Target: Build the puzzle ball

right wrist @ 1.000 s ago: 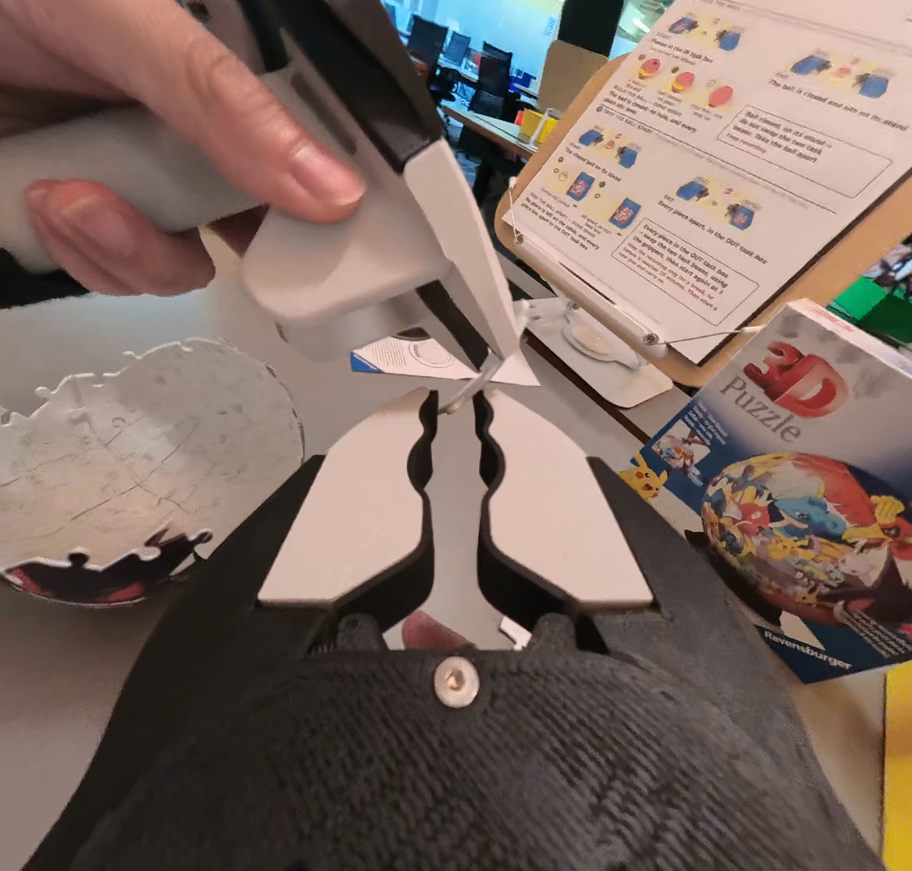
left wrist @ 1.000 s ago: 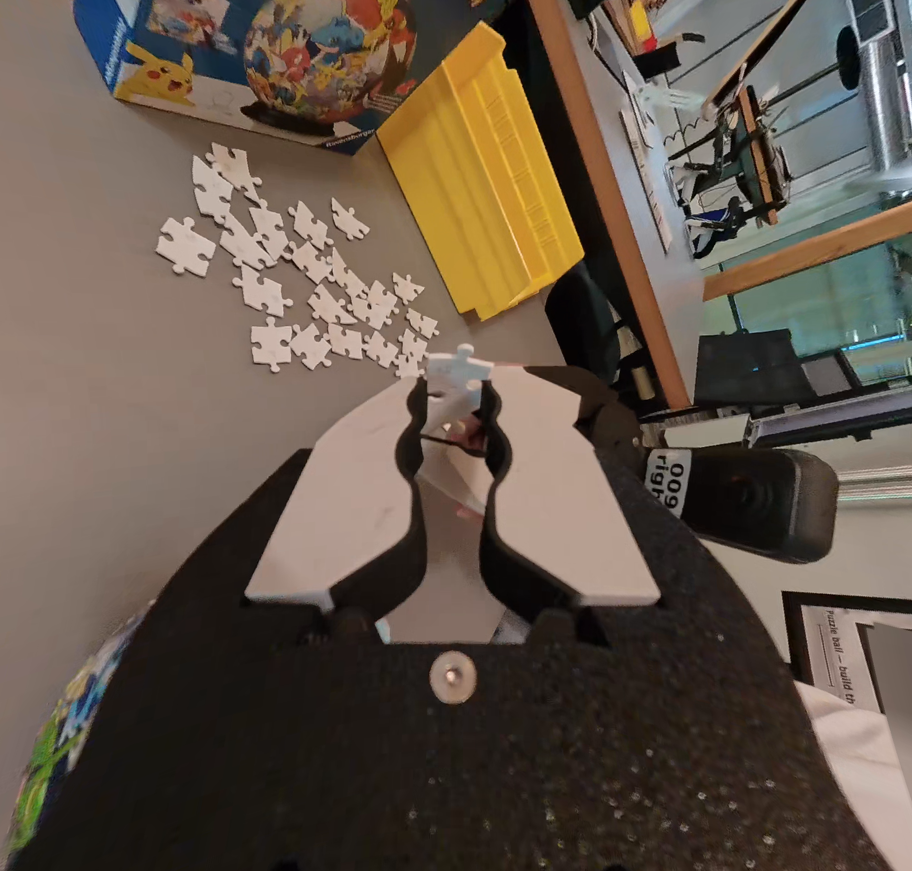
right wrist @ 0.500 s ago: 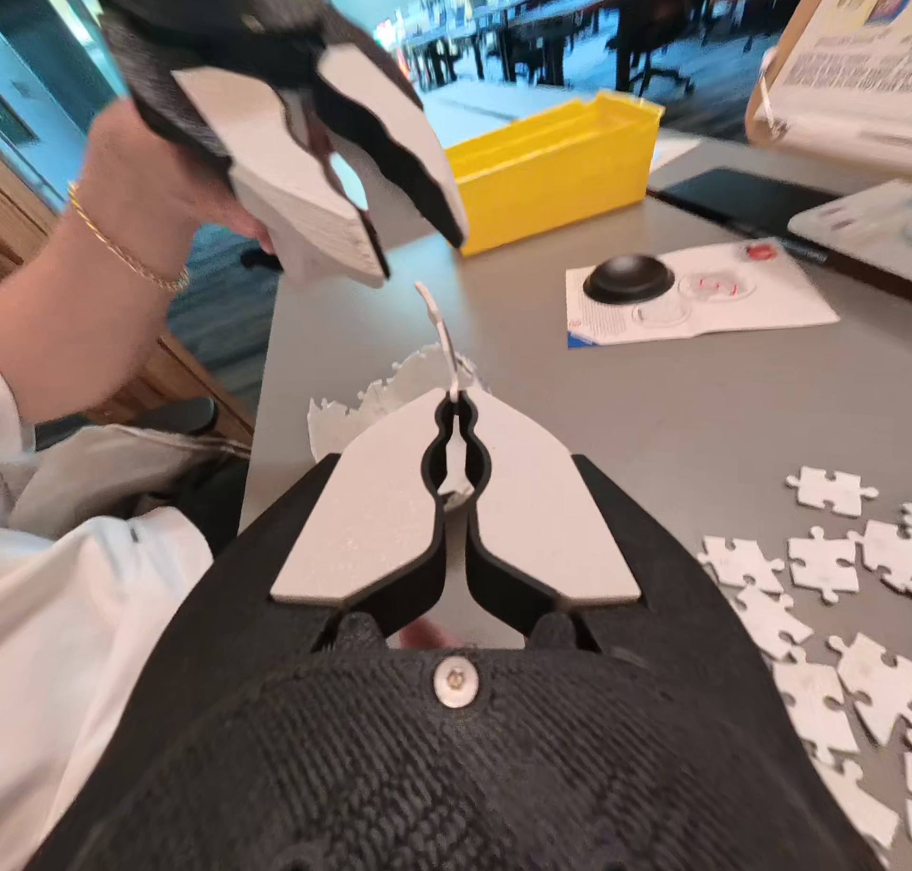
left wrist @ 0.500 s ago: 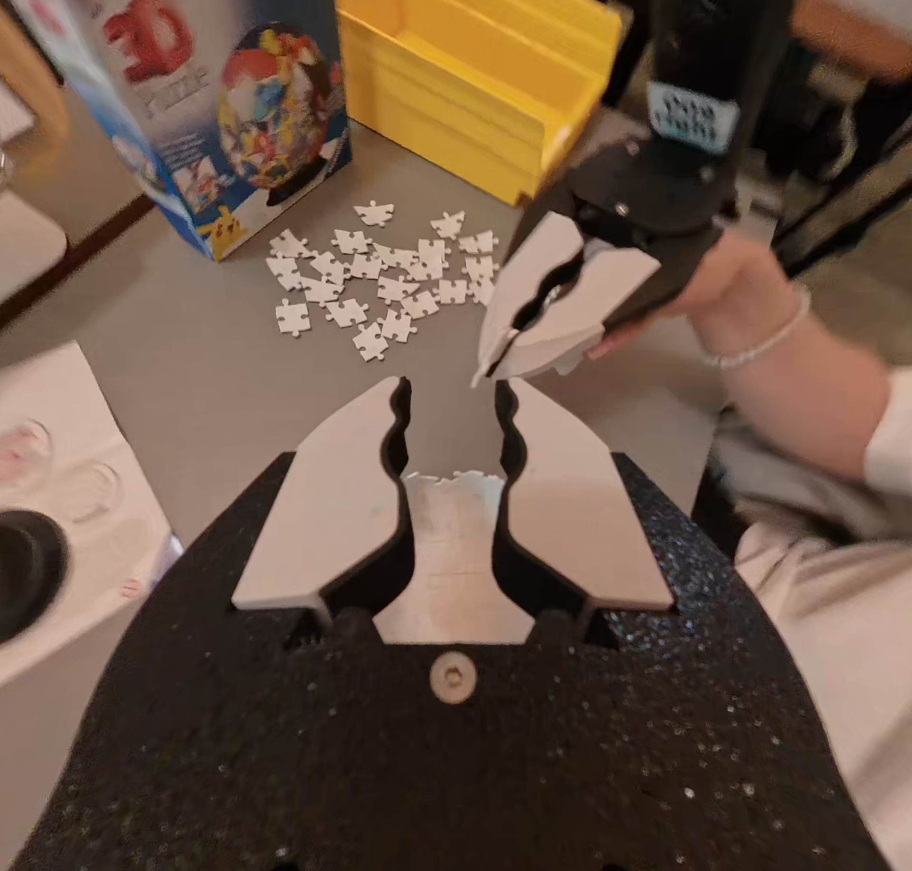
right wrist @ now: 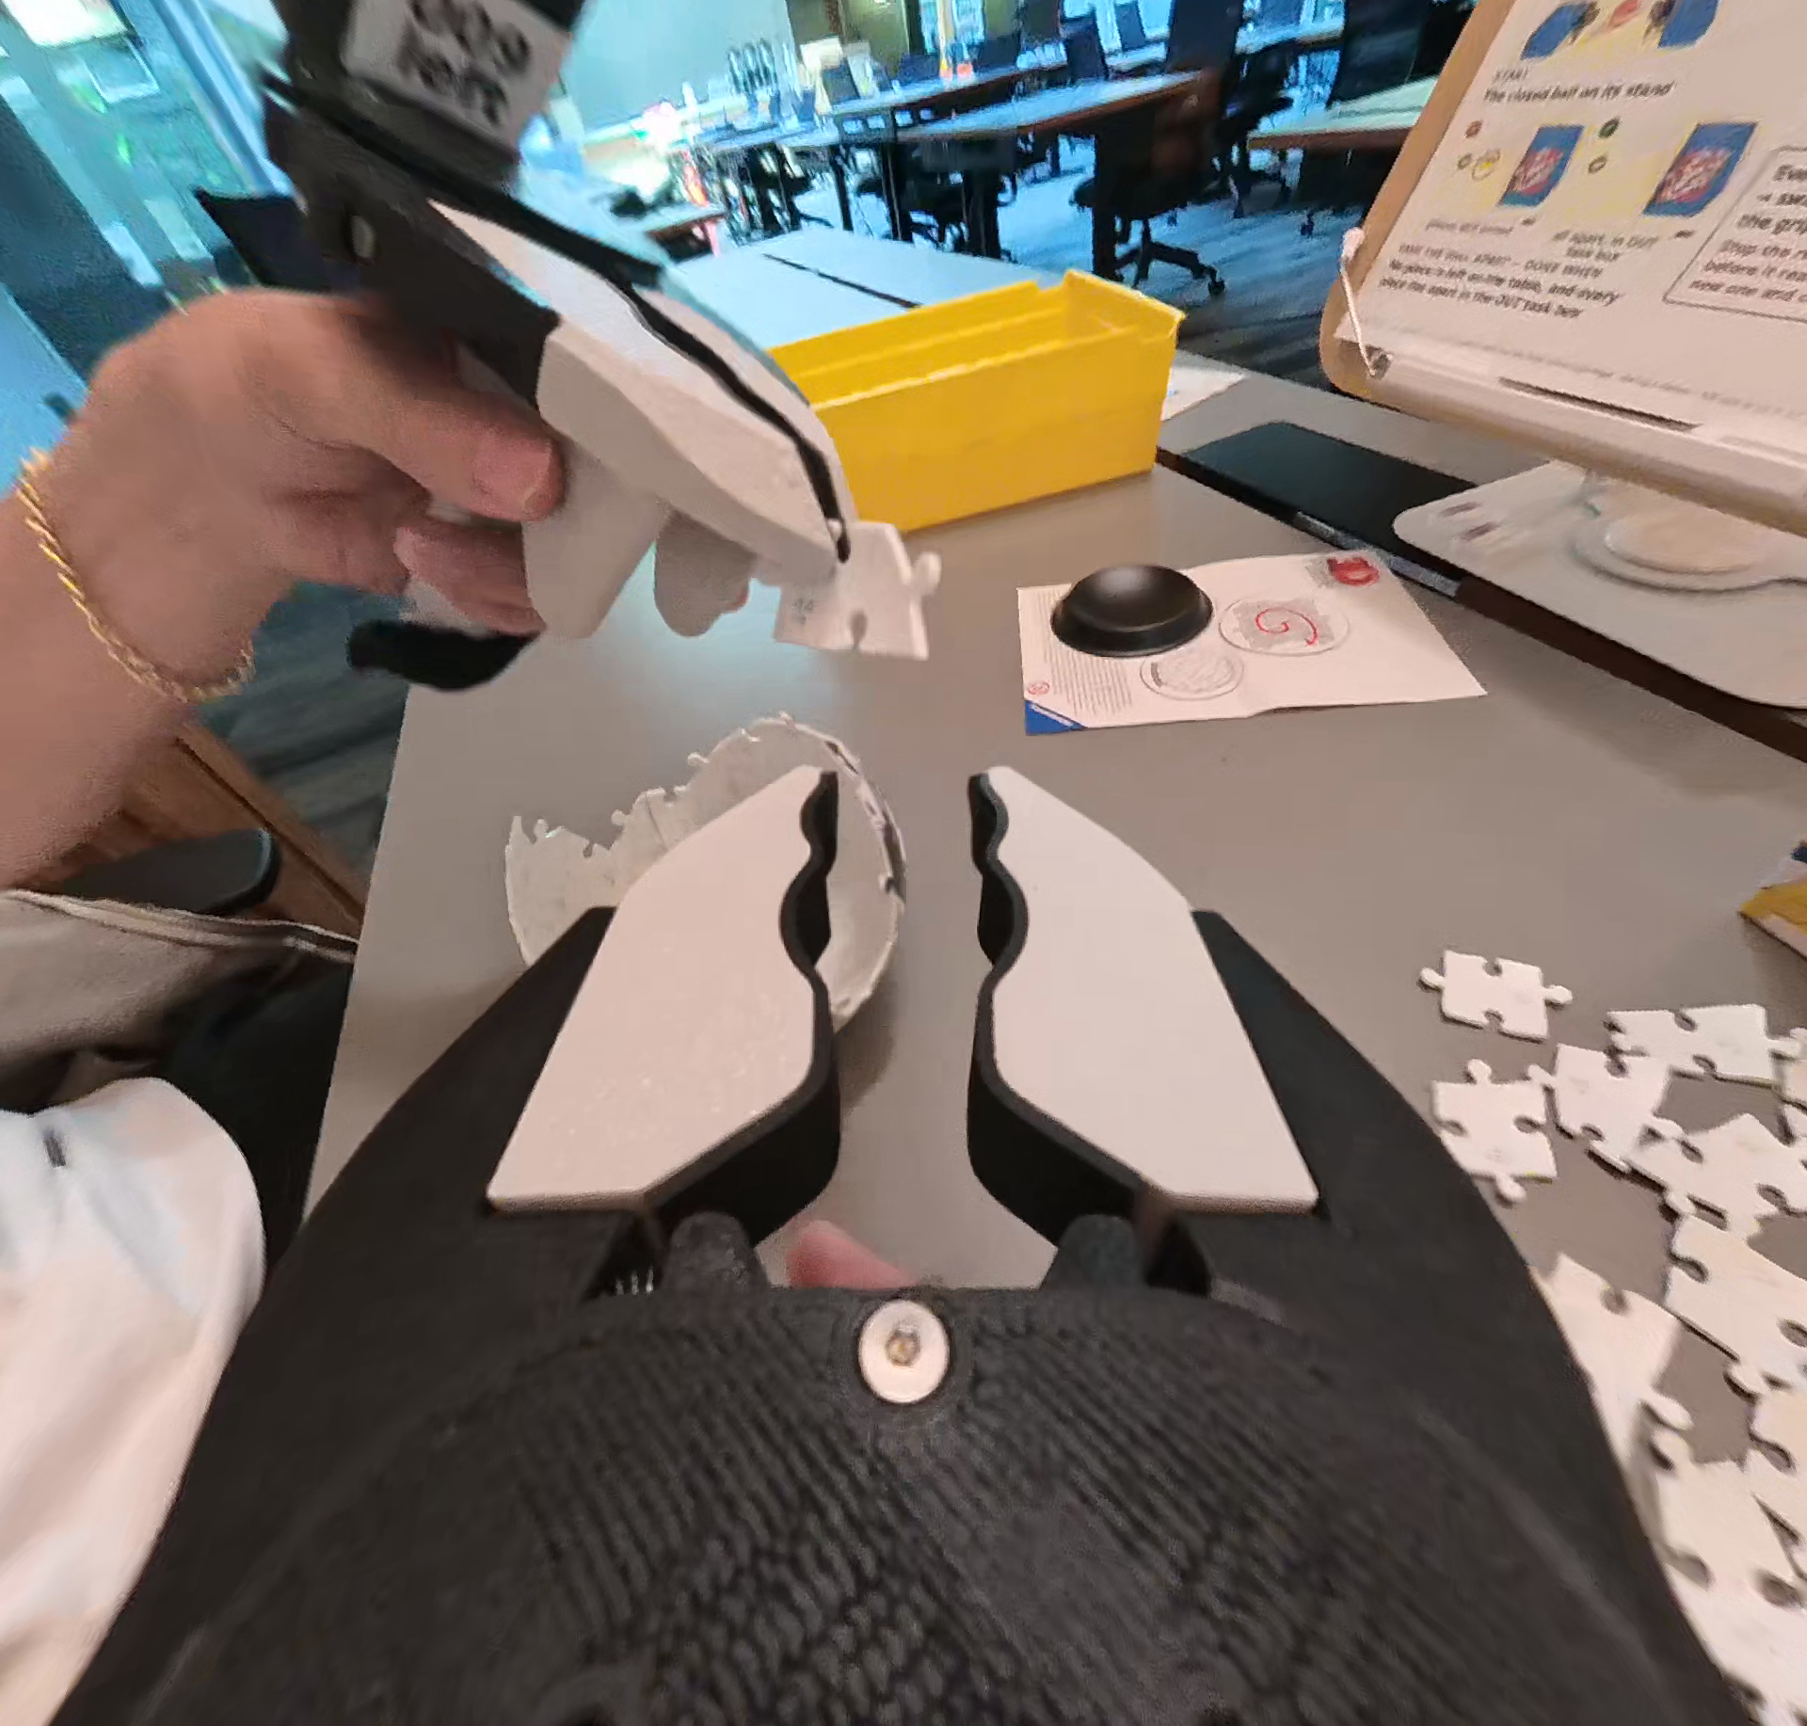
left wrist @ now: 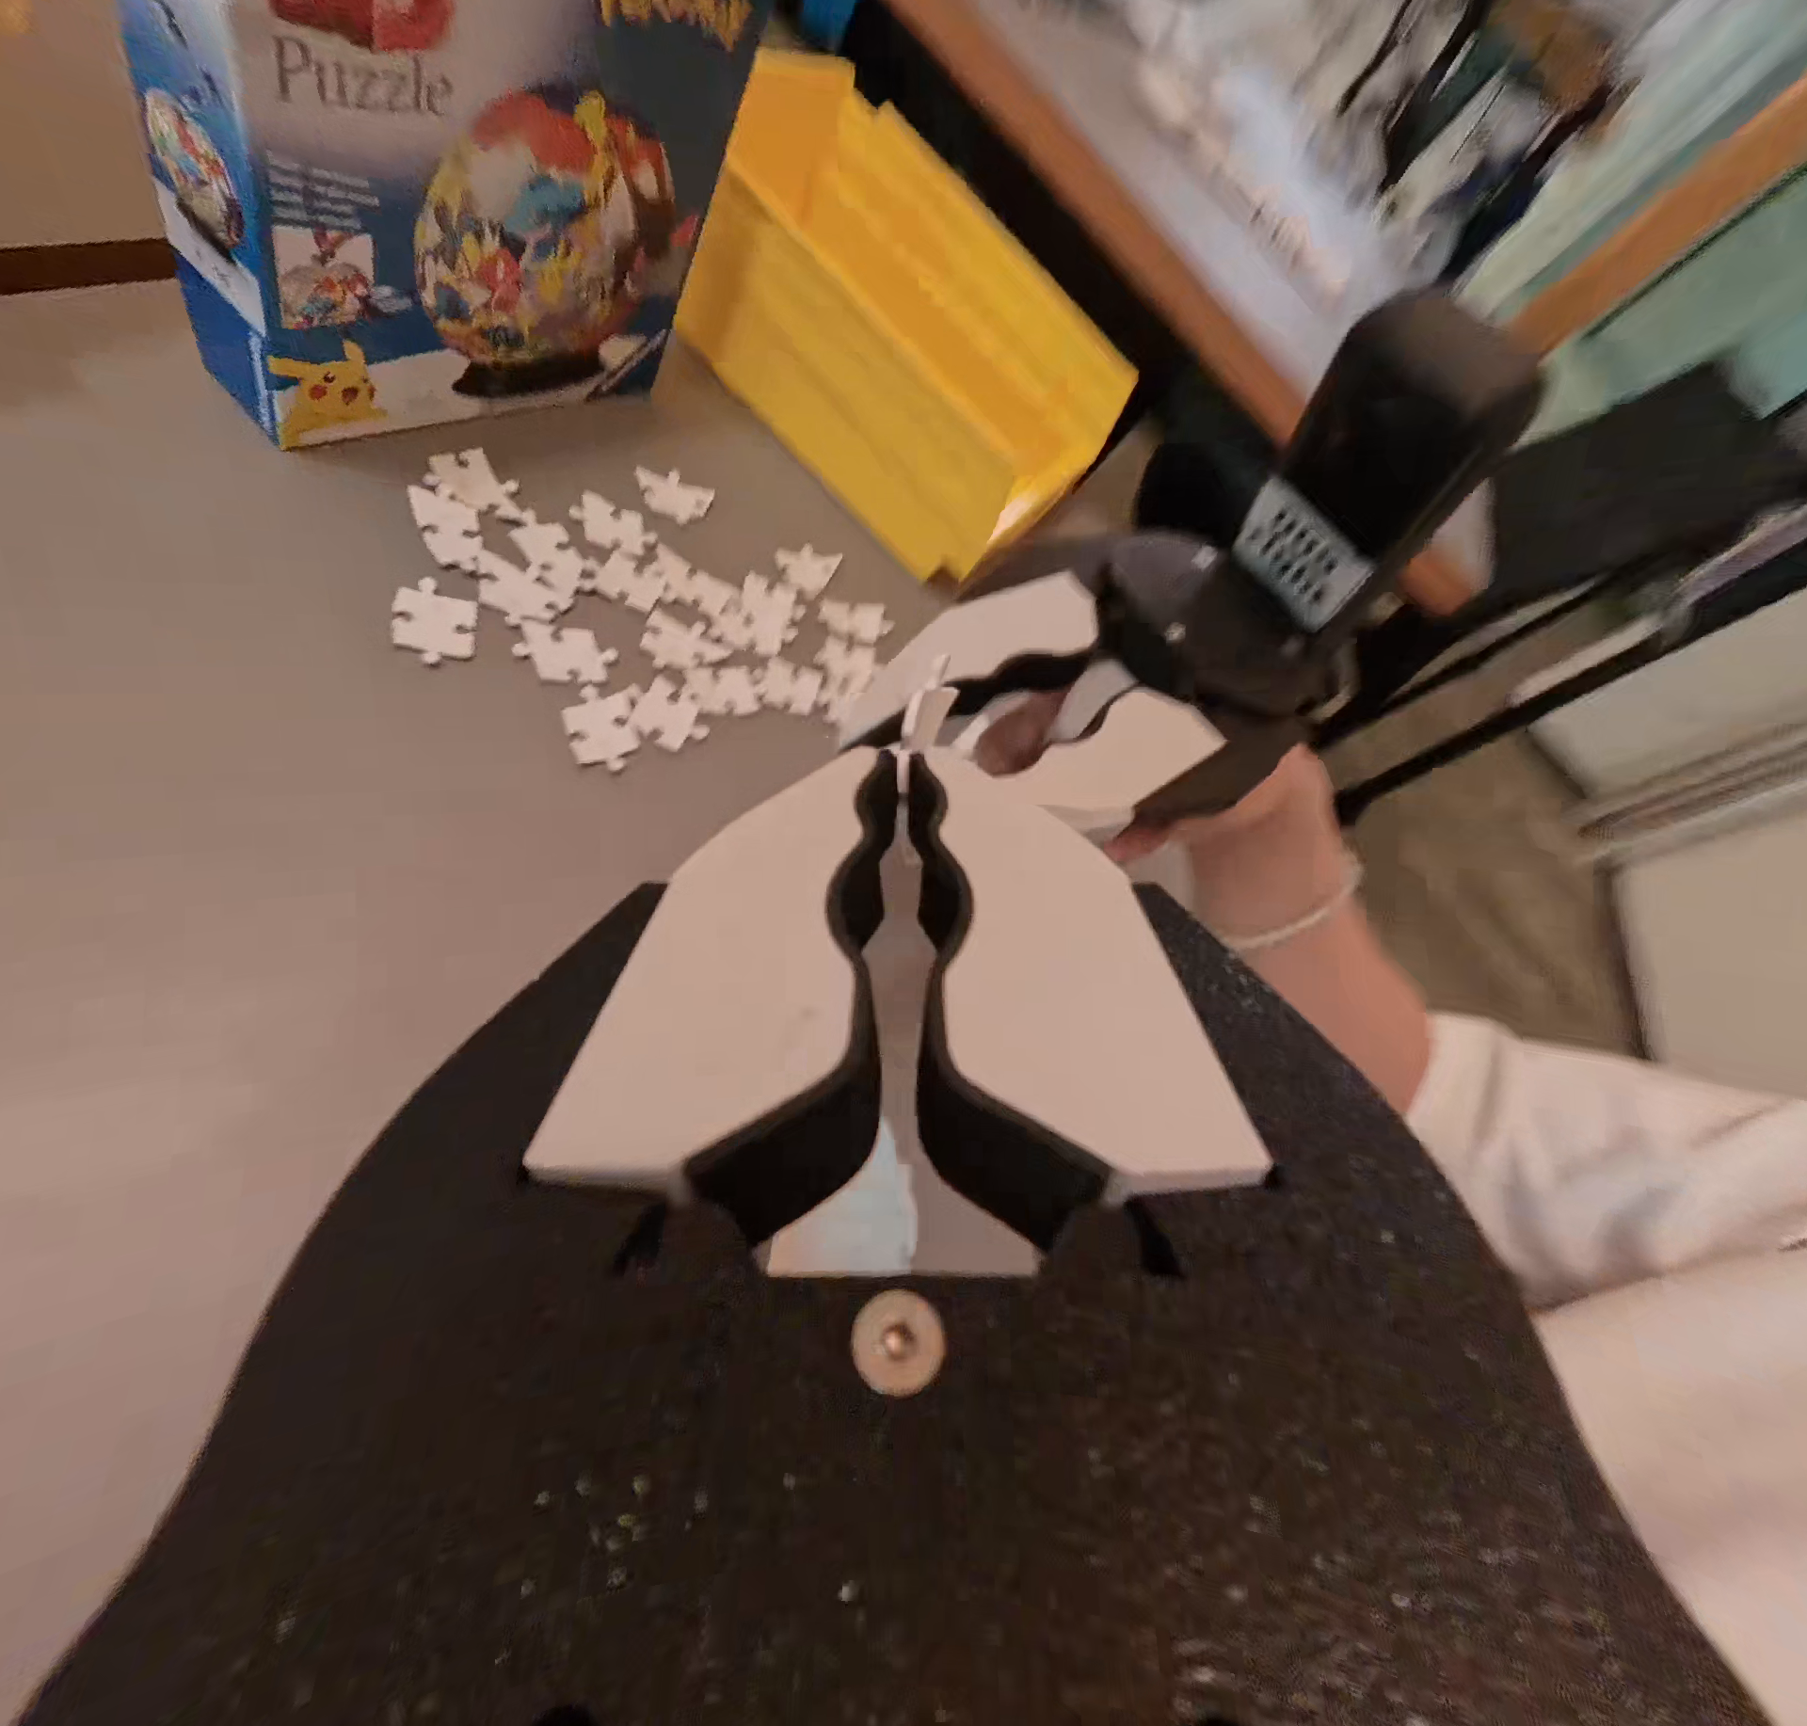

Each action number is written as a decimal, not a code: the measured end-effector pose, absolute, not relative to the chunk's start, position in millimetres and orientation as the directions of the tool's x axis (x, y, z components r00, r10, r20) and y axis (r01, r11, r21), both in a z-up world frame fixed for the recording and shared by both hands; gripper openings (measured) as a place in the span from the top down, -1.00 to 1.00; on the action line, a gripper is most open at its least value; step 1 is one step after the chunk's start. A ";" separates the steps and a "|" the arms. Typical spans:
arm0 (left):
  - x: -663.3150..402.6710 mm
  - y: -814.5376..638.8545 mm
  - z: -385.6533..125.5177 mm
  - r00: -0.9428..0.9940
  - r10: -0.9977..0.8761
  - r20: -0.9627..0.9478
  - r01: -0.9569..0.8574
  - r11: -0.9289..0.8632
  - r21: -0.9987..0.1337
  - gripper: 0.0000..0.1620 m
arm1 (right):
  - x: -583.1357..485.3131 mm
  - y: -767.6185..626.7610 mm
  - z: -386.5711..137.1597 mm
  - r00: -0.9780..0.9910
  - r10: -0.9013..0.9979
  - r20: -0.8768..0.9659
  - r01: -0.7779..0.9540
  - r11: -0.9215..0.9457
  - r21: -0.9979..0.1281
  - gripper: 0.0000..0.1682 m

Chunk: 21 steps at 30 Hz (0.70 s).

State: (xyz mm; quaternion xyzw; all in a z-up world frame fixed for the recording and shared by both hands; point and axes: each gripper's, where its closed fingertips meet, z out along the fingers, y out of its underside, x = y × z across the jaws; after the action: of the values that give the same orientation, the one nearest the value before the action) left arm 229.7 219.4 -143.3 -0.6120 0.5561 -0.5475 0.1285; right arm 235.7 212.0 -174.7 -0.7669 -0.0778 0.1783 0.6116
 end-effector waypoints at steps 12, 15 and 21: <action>203.0 221.8 -132.9 -0.313 -0.829 0.463 -0.365 -0.345 -0.865 0.98 | 196.2 222.0 -138.7 0.841 0.501 -0.206 -0.233 -0.009 -0.972 0.86; 199.1 221.1 -132.2 -0.322 -0.839 0.439 -0.351 -0.325 -0.878 0.98 | 194.3 222.8 -137.1 0.825 0.513 -0.236 -0.264 -0.018 -0.964 0.93; 187.4 218.2 -145.1 -0.361 -0.864 0.352 -0.372 -0.213 -0.904 0.97 | 185.2 220.1 -145.9 0.819 0.554 -0.146 -0.144 -0.048 -0.988 0.97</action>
State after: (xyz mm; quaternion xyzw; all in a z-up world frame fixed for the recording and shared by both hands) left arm 187.4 218.2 -145.1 -0.5234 0.5900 -0.5766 0.2133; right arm 185.2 220.1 -145.9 -0.6756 -0.1519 0.2594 0.6732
